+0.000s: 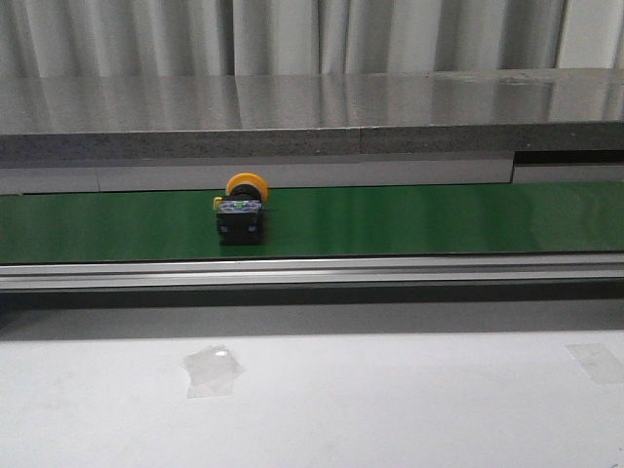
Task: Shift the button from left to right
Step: 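Raise the left gripper while the conveyor carries the button toward the right arm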
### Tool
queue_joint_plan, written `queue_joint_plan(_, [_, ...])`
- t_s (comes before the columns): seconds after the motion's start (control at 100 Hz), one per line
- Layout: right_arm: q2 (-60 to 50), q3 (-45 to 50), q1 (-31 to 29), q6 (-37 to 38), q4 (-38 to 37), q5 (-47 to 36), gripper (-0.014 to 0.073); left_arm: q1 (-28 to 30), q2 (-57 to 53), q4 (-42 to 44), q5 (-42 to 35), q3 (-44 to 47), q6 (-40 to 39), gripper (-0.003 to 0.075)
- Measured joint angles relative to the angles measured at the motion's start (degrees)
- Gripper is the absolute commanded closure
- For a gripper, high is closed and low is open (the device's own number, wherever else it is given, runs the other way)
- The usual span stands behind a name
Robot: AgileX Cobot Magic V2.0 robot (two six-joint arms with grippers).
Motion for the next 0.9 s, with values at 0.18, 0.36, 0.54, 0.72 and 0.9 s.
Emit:
queue_joint_plan(0.18, [12.3,-13.2,0.0,0.0,0.1,12.0,0.0662,0.0,0.0,0.0,0.0,0.0,0.0,0.074])
queue_joint_plan(0.36, [27.5,-26.7,0.0,0.0,0.4,27.6,0.0662,0.0,0.0,0.0,0.0,0.0,0.0,0.074])
queue_joint_plan(0.54, [39.6,-34.0,0.0,0.0,1.6,33.9,0.0662,0.0,0.0,0.0,0.0,0.0,0.0,0.074])
queue_joint_plan(0.72, [46.4,-34.7,0.0,0.0,3.3,34.0,0.0648,0.0,0.0,0.0,0.0,0.0,0.0,0.074])
queue_joint_plan(0.9, [49.6,-34.7,0.0,0.0,5.7,34.0,0.0392,0.0,0.0,0.0,0.0,0.0,0.0,0.074])
